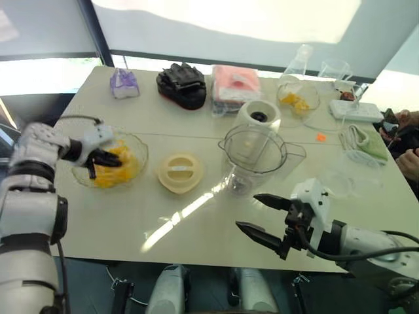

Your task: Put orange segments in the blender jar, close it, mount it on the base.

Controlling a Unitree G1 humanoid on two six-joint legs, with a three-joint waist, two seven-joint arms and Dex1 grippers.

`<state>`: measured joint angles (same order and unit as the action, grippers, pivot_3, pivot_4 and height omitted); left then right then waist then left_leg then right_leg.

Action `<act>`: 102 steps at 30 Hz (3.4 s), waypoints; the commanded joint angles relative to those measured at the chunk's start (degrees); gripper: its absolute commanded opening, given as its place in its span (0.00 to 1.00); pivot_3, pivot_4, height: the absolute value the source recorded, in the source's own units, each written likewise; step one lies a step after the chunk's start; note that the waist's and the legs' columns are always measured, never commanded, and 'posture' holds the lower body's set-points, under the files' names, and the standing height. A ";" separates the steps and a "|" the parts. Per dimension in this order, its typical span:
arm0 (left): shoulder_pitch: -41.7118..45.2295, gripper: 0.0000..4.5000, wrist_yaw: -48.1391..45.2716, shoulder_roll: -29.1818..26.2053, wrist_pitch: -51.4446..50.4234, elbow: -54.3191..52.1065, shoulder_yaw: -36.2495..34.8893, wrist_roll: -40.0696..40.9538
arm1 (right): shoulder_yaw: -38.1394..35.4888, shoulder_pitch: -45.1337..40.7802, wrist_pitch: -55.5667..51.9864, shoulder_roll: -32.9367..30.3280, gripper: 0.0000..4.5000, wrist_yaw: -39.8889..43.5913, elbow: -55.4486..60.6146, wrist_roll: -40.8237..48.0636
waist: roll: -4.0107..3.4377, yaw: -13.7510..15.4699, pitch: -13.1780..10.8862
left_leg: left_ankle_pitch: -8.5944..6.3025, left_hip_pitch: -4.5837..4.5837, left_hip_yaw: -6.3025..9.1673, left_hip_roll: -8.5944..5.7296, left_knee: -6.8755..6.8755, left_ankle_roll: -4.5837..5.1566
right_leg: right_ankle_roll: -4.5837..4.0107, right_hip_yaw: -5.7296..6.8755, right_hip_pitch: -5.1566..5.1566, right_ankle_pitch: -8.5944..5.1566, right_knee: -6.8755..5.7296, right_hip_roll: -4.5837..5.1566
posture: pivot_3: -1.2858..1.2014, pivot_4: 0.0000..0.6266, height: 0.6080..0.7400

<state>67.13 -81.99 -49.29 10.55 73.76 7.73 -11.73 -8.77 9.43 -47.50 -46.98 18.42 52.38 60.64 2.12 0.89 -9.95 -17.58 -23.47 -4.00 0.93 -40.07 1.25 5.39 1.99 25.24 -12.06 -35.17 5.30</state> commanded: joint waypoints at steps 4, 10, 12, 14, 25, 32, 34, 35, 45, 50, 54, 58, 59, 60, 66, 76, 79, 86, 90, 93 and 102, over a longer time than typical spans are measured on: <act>8.39 0.14 -6.73 -2.38 -6.50 -4.05 -4.86 5.58 | 1.80 0.43 2.47 2.00 1.00 2.50 -1.64 -3.43 | -0.16 -0.17 0.09 | -0.04 0.11 0.00 -0.07 0.00 0.08 | 0.06 -0.13 -0.07 0.03 0.03 0.06 | 0.52 0.24 1.00; 10.45 0.14 -10.51 0.52 -14.56 -13.54 -1.02 16.32 | 2.07 1.80 3.62 2.91 1.00 5.07 -3.77 -6.45 | -0.08 -0.02 0.05 | -0.03 0.09 0.00 0.00 -0.02 0.06 | 0.07 -0.09 -0.09 0.03 -0.05 -0.08 | 0.52 0.24 1.00; 11.02 0.14 -10.51 2.96 -19.59 -18.87 0.18 22.33 | 1.98 2.09 3.85 3.42 1.00 5.25 -4.40 -7.30 | -0.08 -0.08 0.05 | -0.03 0.09 0.10 0.00 -0.02 0.06 | 0.08 -0.11 -0.09 0.04 -0.04 -0.08 | 0.52 0.24 1.00; 11.31 0.14 -10.51 6.74 -23.41 -25.48 1.95 28.63 | 1.95 2.90 4.09 3.88 1.00 5.36 -4.60 -8.28 | -0.08 0.05 0.05 | -0.03 0.08 0.25 -0.02 -0.02 0.06 | 0.17 -0.12 -0.12 0.09 -0.03 -0.08 | 0.52 0.24 1.00; 10.52 0.14 -10.51 19.61 -17.09 -36.66 15.94 36.88 | -2.20 9.44 5.70 5.99 1.00 3.87 -2.27 -9.97 | -0.20 -0.30 0.04 | -0.02 0.21 0.50 -0.08 -0.06 0.06 | 0.13 -0.17 -0.26 0.07 -0.08 -0.37 | 0.52 0.24 1.00; 13.50 0.14 -10.51 26.66 -0.20 -20.78 20.70 27.29 | -14.19 16.67 7.63 7.84 1.00 0.66 2.82 -7.46 | -0.41 0.22 0.13 | -0.01 0.22 0.68 -0.06 -0.07 0.05 | -0.13 -0.16 -0.33 0.00 -0.04 -0.54 | 0.52 0.24 1.00; 14.17 0.14 -10.51 27.86 3.23 -17.02 21.18 24.98 | -17.14 18.09 8.53 8.70 1.00 -0.09 3.84 -6.29 | -0.41 0.09 0.12 | -0.01 0.19 0.68 -0.06 -0.07 0.05 | -0.12 -0.17 -0.33 0.01 0.01 -0.54 | 0.52 0.24 1.00; 14.53 0.14 -10.51 28.49 4.19 -15.41 20.96 24.28 | -18.03 18.56 8.82 8.99 1.00 -0.45 4.19 -5.60 | -0.41 -0.03 0.12 | -0.01 0.17 0.67 -0.06 -0.07 0.05 | -0.12 -0.17 -0.32 0.01 0.04 -0.54 | 0.52 0.24 1.00; 16.41 0.14 -10.51 32.46 9.37 -8.02 18.36 19.56 | -22.18 21.33 10.96 9.95 1.00 -1.78 4.32 -4.07 | -0.41 -0.04 0.12 | -0.01 0.17 0.71 -0.04 -0.07 0.06 | -0.13 -0.17 -0.32 0.00 0.06 -0.53 | 0.52 0.24 1.00; 16.68 0.14 -10.51 33.75 10.29 -7.51 17.40 18.80 | -24.94 22.54 13.14 11.97 1.00 -1.79 3.45 -2.35 | -0.42 -0.03 0.13 | -0.01 0.16 0.73 -0.04 -0.07 0.06 | -0.13 -0.16 -0.33 0.00 0.06 -0.53 | 0.52 0.24 1.00; 17.09 0.14 -10.51 34.61 10.13 -7.04 15.92 18.33 | -24.38 22.22 13.61 12.27 1.00 -2.22 3.28 -2.38 | -0.42 -0.05 0.13 | -0.01 0.16 0.73 -0.04 -0.07 0.06 | -0.13 -0.16 -0.33 0.00 0.06 -0.53 | 0.52 0.24 1.00; 17.75 0.40 -10.51 35.94 10.01 -6.26 12.59 17.24 | -23.55 21.59 13.89 12.19 1.00 -2.64 2.95 -2.65 | -0.42 -0.02 0.13 | -0.01 0.16 0.73 -0.04 -0.07 0.05 | -0.13 -0.16 -0.33 0.00 0.06 -0.53 | 0.52 0.24 1.00; 17.97 0.52 -9.61 36.44 10.09 -6.31 11.45 17.41 | -23.06 21.28 13.93 12.22 1.00 -2.75 2.83 -2.89 | -0.42 -0.01 0.13 | -0.01 0.16 0.73 -0.05 -0.07 0.06 | -0.13 -0.16 -0.33 0.00 0.06 -0.53 | 0.52 0.24 1.00; 18.22 0.62 -8.86 36.94 9.89 -6.40 10.32 17.63 | -22.60 21.02 13.97 12.27 1.00 -2.80 2.65 -3.16 | -0.42 -0.01 0.12 | -0.01 0.15 0.73 -0.05 -0.07 0.06 | -0.13 -0.16 -0.33 0.00 0.06 -0.53 | 0.52 0.24 1.00; 20.23 0.85 -8.17 38.29 4.63 -7.25 2.51 20.75 | -20.12 20.59 14.36 12.86 1.00 -2.72 0.93 -6.61 | -0.42 -0.01 0.13 | -0.01 0.15 0.74 -0.06 -0.07 0.06 | -0.13 -0.16 -0.33 0.00 0.06 -0.53 | 0.52 0.24 1.00; 9.42 0.85 0.72 27.04 -26.71 -35.92 -9.97 31.30 | -15.22 16.46 17.87 15.34 1.00 -2.86 -5.98 -20.13 | -1.04 -0.68 0.29 | -0.01 0.25 0.80 0.00 -0.01 0.05 | -0.10 -0.18 -0.31 0.01 -0.07 -0.58 | 0.52 0.24 1.00; -0.02 0.85 4.14 23.16 -36.79 -53.01 -9.99 34.58 | -15.44 15.90 18.52 15.53 1.00 -1.57 -8.29 -21.32 | -1.28 -0.55 0.37 | -0.01 0.45 0.82 0.05 0.06 0.05 | 0.09 -0.22 -0.41 0.07 -0.25 -0.58 | 0.52 0.24 1.00; -15.69 0.85 16.65 20.03 -52.55 -78.02 -12.93 41.82 | -19.14 12.79 20.97 16.16 1.00 -0.87 -15.05 -24.62 | -1.21 0.00 0.32 | 0.15 0.43 1.01 -0.04 -0.06 -0.22 | -0.09 -0.31 -0.66 -0.02 -0.08 -0.56 | 0.52 0.24 1.00; -24.16 0.85 17.68 17.32 -56.13 -86.82 -12.23 45.42 | -21.36 12.55 23.55 17.09 1.00 -3.26 -18.15 -30.37 | -1.28 -0.24 0.34 | 0.14 0.67 0.93 -0.05 0.01 -0.21 | -0.08 -0.40 -0.82 -0.04 -0.03 -0.57 | 0.52 0.24 1.00; -29.87 0.85 18.16 15.77 -55.97 -90.64 -11.21 46.43 | -23.29 13.12 24.18 17.24 1.00 -3.94 -19.28 -32.71 | -1.28 -0.27 0.33 | 0.14 0.77 0.94 -0.02 0.05 -0.22 | -0.10 -0.43 -0.81 -0.05 -0.17 -0.63 | 0.52 0.24 1.00; -33.39 0.85 21.80 18.34 -48.64 -88.26 -8.36 43.94 | -25.98 12.81 24.38 18.18 1.00 -4.46 -21.34 -35.39 | -1.30 -0.19 0.34 | 0.17 0.99 0.93 -0.02 0.04 -0.27 | -0.15 -0.47 -1.02 -0.05 -0.15 -0.62 | 0.52 0.24 1.00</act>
<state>31.85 -60.60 -31.04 -40.62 -14.63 -0.60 32.91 -33.58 22.71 -23.79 -29.12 14.13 29.93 25.58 0.82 0.70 -9.60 -17.42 -22.49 -3.07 0.91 -40.02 0.99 5.24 1.53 24.23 -12.11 -35.32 4.67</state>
